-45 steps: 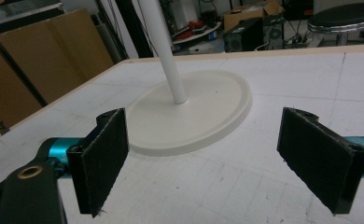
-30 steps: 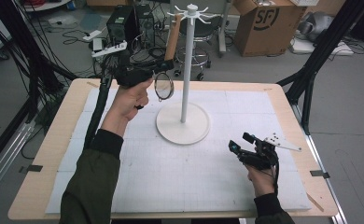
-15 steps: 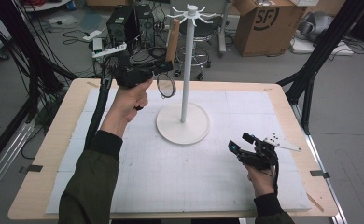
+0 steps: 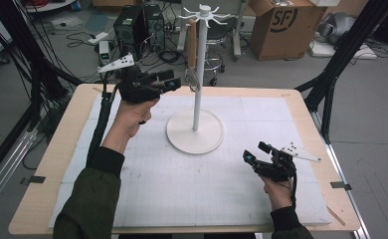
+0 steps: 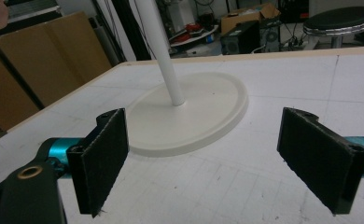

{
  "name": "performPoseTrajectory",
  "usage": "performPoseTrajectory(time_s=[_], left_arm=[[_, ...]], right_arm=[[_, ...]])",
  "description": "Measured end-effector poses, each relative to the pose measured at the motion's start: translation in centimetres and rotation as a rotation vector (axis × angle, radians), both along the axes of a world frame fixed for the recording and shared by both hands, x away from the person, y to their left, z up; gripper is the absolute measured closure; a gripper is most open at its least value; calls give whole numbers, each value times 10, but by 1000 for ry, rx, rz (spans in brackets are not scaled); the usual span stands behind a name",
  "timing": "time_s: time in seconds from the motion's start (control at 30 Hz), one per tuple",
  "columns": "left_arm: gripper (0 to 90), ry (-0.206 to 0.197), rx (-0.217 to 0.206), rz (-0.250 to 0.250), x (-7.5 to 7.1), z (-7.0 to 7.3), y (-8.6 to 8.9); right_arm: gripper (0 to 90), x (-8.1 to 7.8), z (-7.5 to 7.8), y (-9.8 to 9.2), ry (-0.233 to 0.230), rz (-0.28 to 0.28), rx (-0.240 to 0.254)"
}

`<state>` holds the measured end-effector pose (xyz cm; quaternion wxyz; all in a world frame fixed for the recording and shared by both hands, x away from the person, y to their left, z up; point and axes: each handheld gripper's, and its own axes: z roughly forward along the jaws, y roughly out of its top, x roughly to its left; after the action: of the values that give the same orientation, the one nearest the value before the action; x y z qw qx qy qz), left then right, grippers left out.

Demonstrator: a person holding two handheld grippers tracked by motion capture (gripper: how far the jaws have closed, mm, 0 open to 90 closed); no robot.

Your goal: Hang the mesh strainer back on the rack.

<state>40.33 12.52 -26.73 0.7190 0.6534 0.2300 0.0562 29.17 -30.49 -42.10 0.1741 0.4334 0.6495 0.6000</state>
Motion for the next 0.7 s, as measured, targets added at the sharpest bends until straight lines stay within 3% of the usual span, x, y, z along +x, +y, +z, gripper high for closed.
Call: performPoseTrajectory(time_s=[0.17, 0.33, 0.7], left_arm=[[338, -6, 13, 24, -9, -10, 11], [336, -23, -4, 14, -22, -21, 21], [321, -10, 19, 38, -48, -44, 39]], right_arm=[[156, -2, 1, 4, 3, 1, -6], [155, -1, 1, 6, -1, 6, -15], [156, -2, 2, 10, -4, 15, -24]])
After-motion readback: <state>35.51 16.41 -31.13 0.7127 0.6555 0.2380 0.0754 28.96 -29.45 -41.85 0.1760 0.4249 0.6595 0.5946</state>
